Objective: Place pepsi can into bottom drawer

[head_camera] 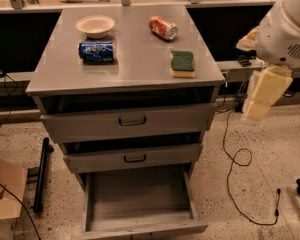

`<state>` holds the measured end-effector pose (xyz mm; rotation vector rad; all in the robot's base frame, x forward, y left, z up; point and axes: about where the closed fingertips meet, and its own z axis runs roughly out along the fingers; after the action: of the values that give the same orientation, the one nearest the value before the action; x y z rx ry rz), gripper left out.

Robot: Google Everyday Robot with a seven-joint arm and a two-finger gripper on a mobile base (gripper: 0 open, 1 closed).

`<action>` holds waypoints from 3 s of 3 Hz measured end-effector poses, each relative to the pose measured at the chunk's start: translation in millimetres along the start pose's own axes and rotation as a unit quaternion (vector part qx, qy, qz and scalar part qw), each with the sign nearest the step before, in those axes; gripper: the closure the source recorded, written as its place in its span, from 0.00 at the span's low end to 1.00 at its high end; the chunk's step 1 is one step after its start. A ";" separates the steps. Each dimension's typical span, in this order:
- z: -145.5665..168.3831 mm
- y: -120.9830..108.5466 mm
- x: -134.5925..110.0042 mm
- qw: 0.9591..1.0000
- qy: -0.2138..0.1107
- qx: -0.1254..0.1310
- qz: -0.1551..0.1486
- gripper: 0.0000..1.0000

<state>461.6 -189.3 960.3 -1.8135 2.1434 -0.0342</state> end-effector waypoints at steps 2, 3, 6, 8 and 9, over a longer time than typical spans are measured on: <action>54.7 -38.0 -71.3 0.994 -0.096 -0.023 -0.051 0.00; 78.7 -78.0 -112.7 0.987 -0.137 -0.024 -0.080 0.00; 120.4 -127.9 -167.3 0.974 -0.193 -0.028 -0.115 0.00; 196.6 -163.8 -235.2 0.951 -0.269 -0.075 -0.136 0.00; 222.6 -174.7 -274.9 0.937 -0.305 -0.088 -0.144 0.00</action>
Offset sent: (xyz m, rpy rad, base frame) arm 0.1011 0.1159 -0.0352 0.2735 -0.0292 0.2299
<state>724.2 85.5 854.7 -1.8949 1.4766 0.5904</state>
